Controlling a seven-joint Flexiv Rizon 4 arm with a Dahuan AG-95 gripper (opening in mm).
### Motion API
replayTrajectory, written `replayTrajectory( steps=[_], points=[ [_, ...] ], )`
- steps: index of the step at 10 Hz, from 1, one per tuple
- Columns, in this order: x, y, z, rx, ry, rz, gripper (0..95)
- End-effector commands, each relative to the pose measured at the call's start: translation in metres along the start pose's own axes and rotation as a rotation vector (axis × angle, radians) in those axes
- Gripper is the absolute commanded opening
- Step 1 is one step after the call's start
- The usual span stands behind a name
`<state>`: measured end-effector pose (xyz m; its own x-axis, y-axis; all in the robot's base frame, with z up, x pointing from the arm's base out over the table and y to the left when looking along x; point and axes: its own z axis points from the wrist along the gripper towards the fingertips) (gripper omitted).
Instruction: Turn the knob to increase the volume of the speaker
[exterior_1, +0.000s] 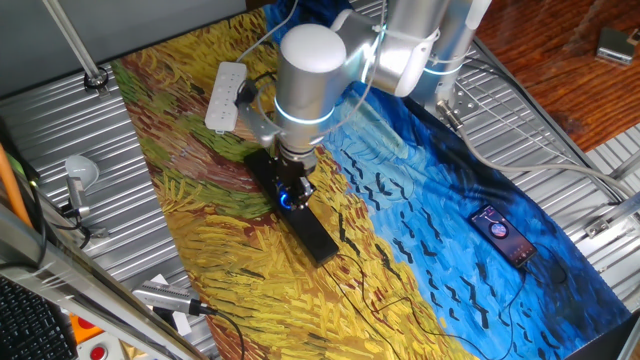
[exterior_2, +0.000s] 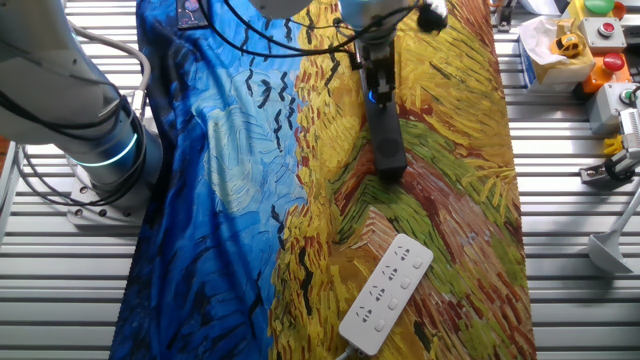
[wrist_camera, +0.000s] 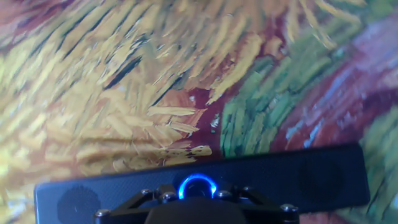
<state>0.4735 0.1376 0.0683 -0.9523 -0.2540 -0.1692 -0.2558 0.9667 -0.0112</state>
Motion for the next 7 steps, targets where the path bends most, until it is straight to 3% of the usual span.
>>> replayTrajectory(
  steps=[1,3,4,6,7],
  points=[
    [-0.0002,0.0006,-0.0097,0.020,0.004,-0.284,38.0],
    [-0.0004,0.0008,-0.0120,0.015,0.007,-0.501,38.0],
    [-0.0004,0.0008,-0.0120,0.005,0.006,-0.605,57.0],
    [-0.0003,0.0008,-0.0120,-0.010,0.003,-0.983,57.0],
    [-0.0003,0.0008,-0.0120,-0.017,-0.002,-1.088,57.0]
  ],
)
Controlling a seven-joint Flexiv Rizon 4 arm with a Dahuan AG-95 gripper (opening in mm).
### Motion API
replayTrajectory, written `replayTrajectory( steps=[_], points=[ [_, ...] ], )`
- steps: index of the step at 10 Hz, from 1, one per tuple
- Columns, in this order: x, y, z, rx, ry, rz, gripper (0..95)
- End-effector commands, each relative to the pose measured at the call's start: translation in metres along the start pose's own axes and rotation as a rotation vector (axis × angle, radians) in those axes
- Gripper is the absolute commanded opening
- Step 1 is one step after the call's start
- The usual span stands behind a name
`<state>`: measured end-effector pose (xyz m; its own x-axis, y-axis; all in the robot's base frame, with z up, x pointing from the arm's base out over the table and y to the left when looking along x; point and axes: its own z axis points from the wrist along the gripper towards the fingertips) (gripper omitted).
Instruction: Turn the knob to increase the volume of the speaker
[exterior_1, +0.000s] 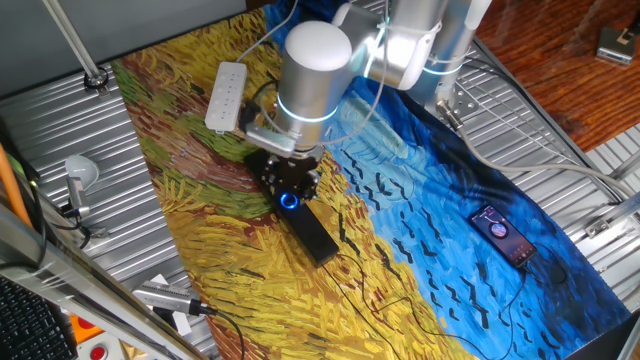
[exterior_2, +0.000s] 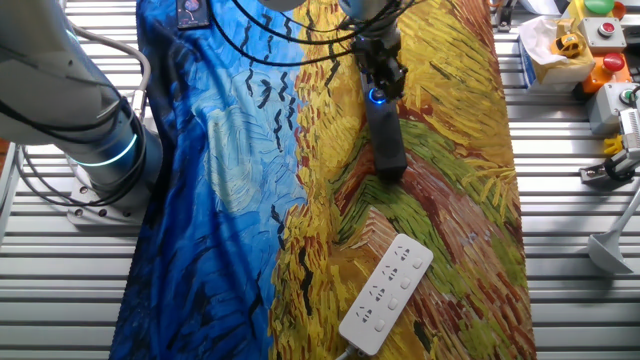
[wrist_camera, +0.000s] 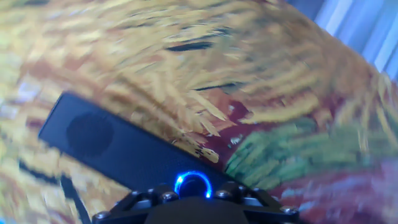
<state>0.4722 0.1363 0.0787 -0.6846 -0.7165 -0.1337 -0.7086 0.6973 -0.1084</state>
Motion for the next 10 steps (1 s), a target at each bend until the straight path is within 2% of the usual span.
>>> replayTrajectory(
  steps=[1,2,3,4,5,10],
  points=[
    [-0.0011,0.0015,-0.0015,-0.038,-0.017,-0.661,57.0],
    [-0.0011,0.0015,-0.0015,-0.058,-0.011,-0.720,57.0],
    [-0.0009,0.0014,-0.0015,-0.105,0.004,-0.777,38.0],
    [-0.0009,0.0015,-0.0015,-0.126,0.009,-0.798,38.0],
    [-0.0008,0.0015,-0.0012,-0.137,0.011,-0.821,57.0],
    [-0.0006,0.0017,0.0008,-0.159,-0.006,-0.997,57.0]
  ],
)
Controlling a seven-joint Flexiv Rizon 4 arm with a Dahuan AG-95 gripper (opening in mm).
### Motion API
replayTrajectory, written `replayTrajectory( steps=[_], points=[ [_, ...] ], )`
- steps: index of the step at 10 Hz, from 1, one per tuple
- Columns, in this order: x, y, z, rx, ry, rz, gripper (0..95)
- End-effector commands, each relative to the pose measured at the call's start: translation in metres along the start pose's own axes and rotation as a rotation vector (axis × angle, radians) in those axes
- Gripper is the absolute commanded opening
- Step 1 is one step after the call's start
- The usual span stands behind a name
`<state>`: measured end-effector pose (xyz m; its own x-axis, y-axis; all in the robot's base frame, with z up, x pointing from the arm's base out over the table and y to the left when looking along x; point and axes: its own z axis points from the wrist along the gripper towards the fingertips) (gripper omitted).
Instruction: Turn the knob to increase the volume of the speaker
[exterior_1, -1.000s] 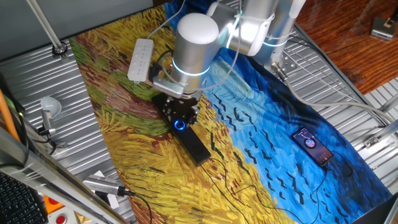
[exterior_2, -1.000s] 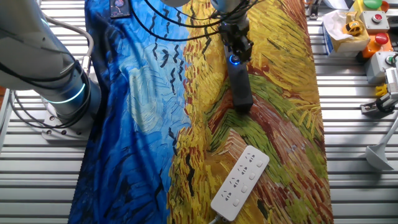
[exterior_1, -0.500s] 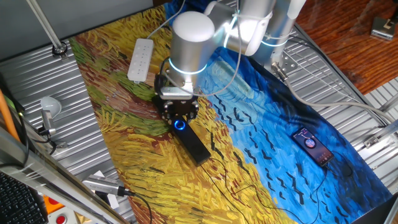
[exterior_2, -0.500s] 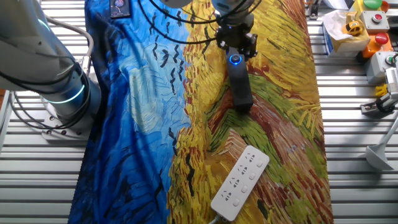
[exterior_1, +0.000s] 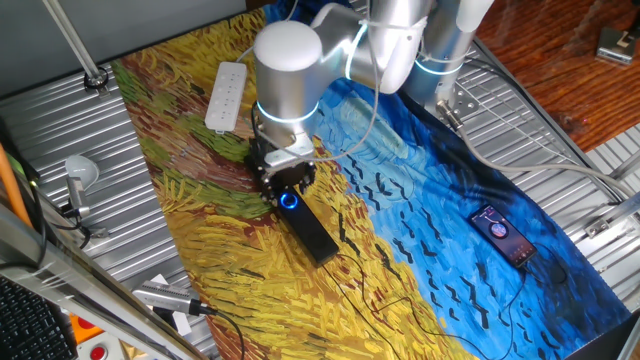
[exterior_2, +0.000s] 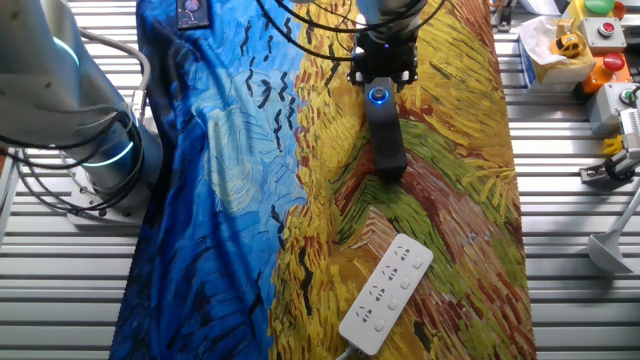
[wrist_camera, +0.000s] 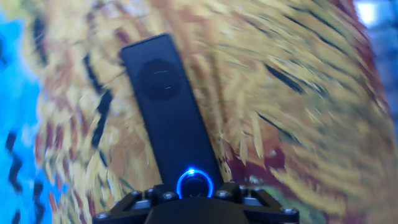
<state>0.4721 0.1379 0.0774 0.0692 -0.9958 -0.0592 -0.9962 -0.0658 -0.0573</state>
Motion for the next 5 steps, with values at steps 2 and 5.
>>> replayTrajectory(
  steps=[2,5],
  points=[
    [0.0001,0.0049,0.0008,-0.027,-0.011,-0.153,57.0],
    [0.0002,0.0110,0.0026,-0.025,-0.010,-0.146,38.0]
  ],
)
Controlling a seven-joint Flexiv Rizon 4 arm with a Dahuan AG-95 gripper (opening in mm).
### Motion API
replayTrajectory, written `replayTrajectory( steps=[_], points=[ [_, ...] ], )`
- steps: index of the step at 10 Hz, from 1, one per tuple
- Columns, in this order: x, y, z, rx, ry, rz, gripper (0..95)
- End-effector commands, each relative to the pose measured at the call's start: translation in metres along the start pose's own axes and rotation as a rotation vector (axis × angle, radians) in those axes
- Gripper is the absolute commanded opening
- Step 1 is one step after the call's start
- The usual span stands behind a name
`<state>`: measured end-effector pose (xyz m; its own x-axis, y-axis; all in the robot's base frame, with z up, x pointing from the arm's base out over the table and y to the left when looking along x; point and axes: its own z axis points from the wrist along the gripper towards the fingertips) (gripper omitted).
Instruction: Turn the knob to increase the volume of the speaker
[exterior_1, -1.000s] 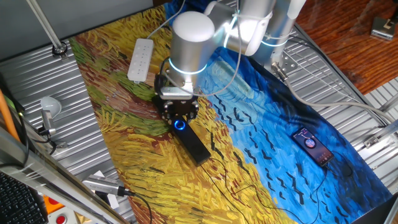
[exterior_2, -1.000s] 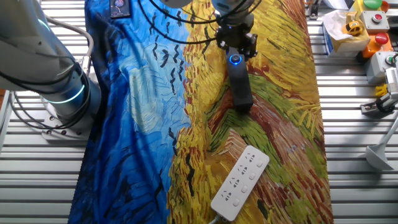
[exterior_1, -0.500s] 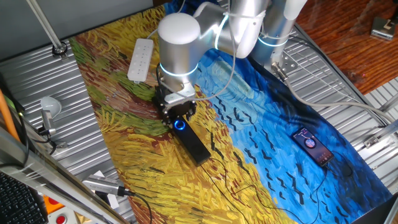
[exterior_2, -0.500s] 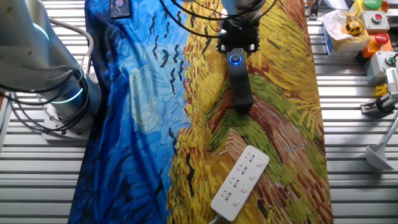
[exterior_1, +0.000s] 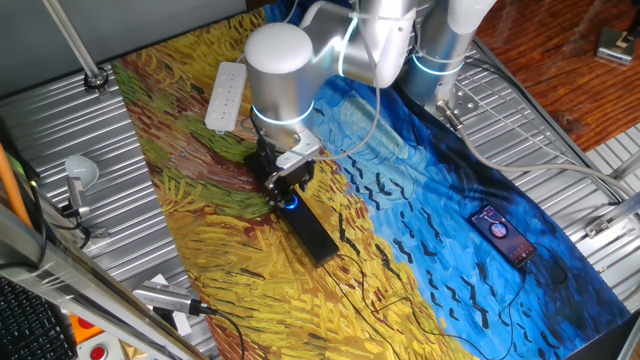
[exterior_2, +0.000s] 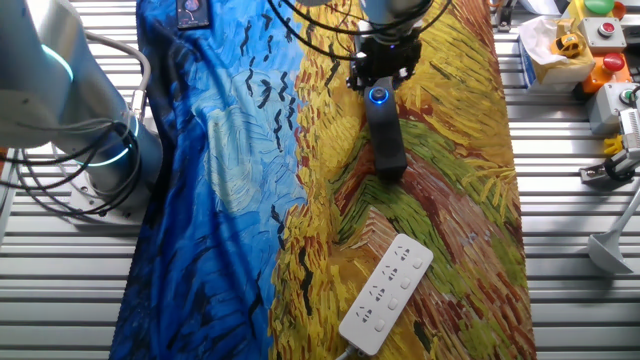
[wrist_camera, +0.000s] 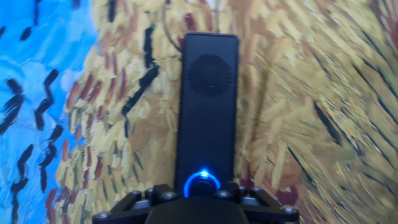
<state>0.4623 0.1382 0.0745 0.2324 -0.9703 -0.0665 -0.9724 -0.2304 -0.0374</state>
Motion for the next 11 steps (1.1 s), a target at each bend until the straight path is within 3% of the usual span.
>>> replayTrajectory(
  steps=[1,11],
  points=[
    [0.0007,0.0015,0.0005,0.005,0.005,0.014,38.0],
    [0.0019,-0.0033,0.0040,0.017,0.015,0.009,38.0]
  ],
)
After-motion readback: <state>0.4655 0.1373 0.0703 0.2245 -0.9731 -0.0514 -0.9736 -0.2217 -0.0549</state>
